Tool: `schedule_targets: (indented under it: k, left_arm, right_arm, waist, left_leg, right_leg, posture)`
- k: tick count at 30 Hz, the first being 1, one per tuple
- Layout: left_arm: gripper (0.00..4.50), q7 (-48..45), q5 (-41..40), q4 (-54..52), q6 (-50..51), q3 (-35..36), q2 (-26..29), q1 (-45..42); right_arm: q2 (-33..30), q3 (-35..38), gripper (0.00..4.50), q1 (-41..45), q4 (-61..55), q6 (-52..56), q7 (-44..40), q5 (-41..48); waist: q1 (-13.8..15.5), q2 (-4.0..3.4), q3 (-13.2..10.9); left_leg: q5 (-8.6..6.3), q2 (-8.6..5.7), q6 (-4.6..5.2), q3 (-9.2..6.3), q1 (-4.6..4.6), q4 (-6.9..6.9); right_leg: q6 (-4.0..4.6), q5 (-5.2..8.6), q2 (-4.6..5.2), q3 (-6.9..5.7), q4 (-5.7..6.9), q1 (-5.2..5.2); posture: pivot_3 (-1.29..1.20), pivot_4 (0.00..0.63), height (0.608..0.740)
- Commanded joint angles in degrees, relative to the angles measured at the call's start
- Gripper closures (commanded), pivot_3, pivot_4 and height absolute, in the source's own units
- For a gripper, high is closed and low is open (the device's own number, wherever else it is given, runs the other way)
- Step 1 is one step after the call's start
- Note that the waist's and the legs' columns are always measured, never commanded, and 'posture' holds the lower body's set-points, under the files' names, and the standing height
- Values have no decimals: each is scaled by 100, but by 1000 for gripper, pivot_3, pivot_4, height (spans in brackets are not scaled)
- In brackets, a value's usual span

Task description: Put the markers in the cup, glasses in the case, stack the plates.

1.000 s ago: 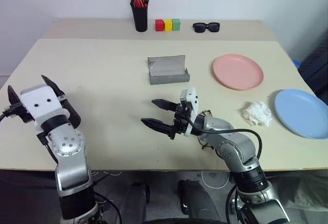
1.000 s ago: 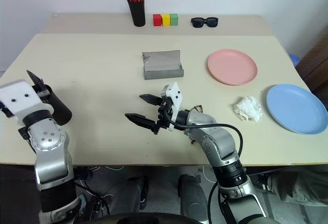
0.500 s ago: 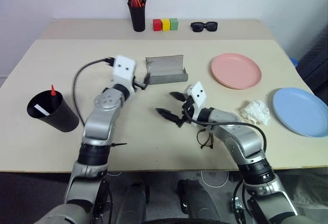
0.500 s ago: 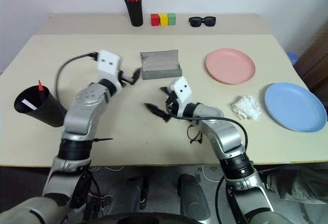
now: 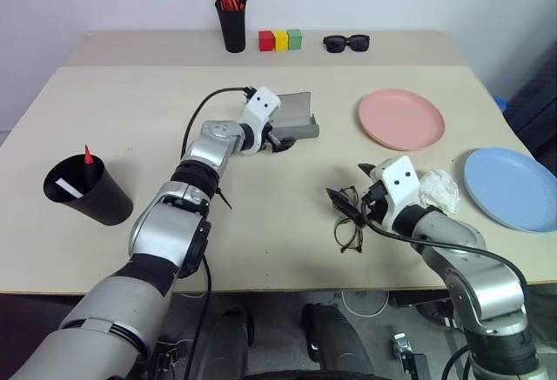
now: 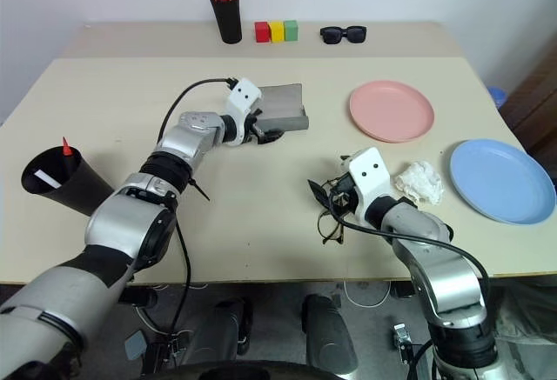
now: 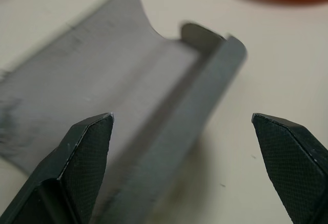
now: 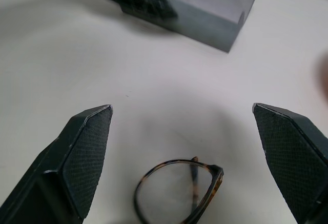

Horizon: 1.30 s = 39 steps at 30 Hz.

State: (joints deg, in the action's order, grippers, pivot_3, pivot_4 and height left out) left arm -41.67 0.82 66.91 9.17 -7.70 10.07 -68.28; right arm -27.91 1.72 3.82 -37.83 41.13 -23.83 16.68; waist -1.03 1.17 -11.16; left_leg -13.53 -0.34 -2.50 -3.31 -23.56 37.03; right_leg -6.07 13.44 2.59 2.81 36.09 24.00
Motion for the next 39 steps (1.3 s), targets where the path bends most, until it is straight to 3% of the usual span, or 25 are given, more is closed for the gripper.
schedule_targets:
  k: [1, 7, 11, 16, 20, 24, 30, 33, 37, 39]
  left_arm:
    - [1347, -296, 98, 270, -194, 46, 26, -283]
    - [4461, -503, 270, 434, -369, 19, 24, -330]
    - [4461, -598, 388, 404, -476, -21, 60, -288]
    - [4461, -1769, 144, -210, -654, 69, 320, 100]
    - [4461, -3144, -225, -2030, -480, -76, 849, 1157]
    - [4461, -3709, -516, -4029, 304, -245, 1394, 2143]
    - [4461, -3963, -661, -5318, 811, -466, 1868, 2787]
    - [3545, -3928, -593, -5438, 826, -603, 1950, 2825]
    - [1644, -3464, -464, -5363, 189, -576, 1813, 2840]
    - [1644, -3050, -531, -5255, -129, -391, 1643, 2812]
  right_arm:
    - [-48, 304, 0, -146, -654, 74, 30, 198]
    - [-104, 404, 0, -277, -818, 107, -3, 307]
    - [-117, 341, 0, -191, -720, 76, -16, 308]
    - [-89, 155, 0, 50, -521, 39, -55, 278]
    - [-136, -105, 0, 179, -195, 5, -37, 87]
    - [-147, -109, 0, 238, 24, 173, -14, 97]
    - [-286, 63, 0, 212, 60, 280, -118, 187]
    - [-380, 220, 0, 200, 53, 381, -138, 245]
    - [-549, 599, 0, 151, -10, 632, -263, 490]
    - [-659, 858, 0, 144, -76, 973, -311, 706]
  waist:
    - [15, 0, 0]
    - [27, 1, 0]
    - [28, 1, 0]
    - [-7, 0, 0]
    - [-16, -3, 0]
    - [10, -4, -1]
    - [52, -5, -1]
    - [30, -5, -1]
    - [30, -5, 0]
    - [41, -6, 0]
  left_leg:
    - [0, 0, 0, 1, -1, 0]
    - [0, -1, 0, 0, -1, 2]
    - [0, -1, 0, -1, 0, 2]
    - [0, 0, 0, 0, 0, 1]
    - [0, 6, 0, 3, 4, -6]
    - [0, 10, 0, 3, 3, -4]
    - [0, 9, 0, 1, 3, 11]
    - [0, 9, 0, 2, 6, 12]
    - [0, 9, 0, 3, 8, 11]
    - [0, 9, 0, 2, 8, 11]
  right_leg:
    - [0, 0, 1, 1, 0, -1]
    - [-1, 0, 3, 1, 0, -3]
    - [0, 0, 3, 1, 1, -3]
    - [0, -1, 2, 1, 1, -2]
    - [5, -1, 0, 4, 5, -1]
    - [7, -2, 1, 6, 8, 2]
    - [28, 10, 7, 5, 3, -12]
    - [28, 10, 3, 5, 3, -13]
    - [26, 9, 2, 5, 5, -13]
    - [25, 9, 2, 5, 5, -13]
  posture:
    - [0, 150, 740]
    - [0, 150, 740]
    - [0, 150, 740]
    - [0, 150, 740]
    - [0, 150, 740]
    - [0, 150, 740]
    - [0, 150, 740]
    - [0, 150, 740]
    - [0, 150, 740]
    - [0, 150, 740]
